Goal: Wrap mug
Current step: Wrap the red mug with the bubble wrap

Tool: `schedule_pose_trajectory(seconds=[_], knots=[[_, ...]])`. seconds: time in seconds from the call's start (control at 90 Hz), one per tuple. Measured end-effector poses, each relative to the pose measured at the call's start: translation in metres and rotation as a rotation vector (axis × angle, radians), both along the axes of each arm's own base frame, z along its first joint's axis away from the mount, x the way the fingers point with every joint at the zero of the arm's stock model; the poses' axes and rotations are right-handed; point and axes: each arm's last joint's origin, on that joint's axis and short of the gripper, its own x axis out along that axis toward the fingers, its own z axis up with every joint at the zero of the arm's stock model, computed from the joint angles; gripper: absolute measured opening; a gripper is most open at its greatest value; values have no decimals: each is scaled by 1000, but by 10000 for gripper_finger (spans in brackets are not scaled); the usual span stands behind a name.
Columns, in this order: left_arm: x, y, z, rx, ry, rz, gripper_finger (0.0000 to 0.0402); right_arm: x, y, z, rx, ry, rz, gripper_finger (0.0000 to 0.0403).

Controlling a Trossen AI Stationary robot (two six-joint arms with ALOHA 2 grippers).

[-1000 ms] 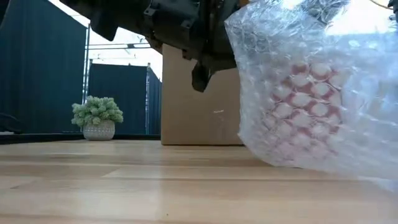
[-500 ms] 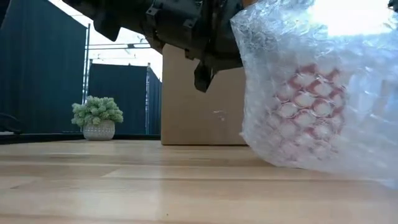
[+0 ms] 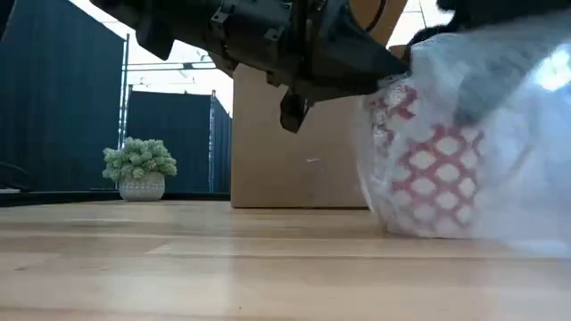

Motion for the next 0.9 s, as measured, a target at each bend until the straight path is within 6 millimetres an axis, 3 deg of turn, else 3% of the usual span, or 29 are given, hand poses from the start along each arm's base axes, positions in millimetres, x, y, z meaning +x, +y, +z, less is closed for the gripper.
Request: schedule_pose_trajectory(seconds=[0.156,0.367,0.633,0.9], knots=[[-2,0,6,4,1,-12,1,9,0,-21,7,49,20,185],[-6,0,16,16,7,-23,1,8,0,-12,37,20,38,185],[-6,-8,22,-57,-1,-183,1,6,0,-6,39,-1,52,185],[1,7,16,11,-4,-97,1,8,1,-5,46,-30,45,185]])
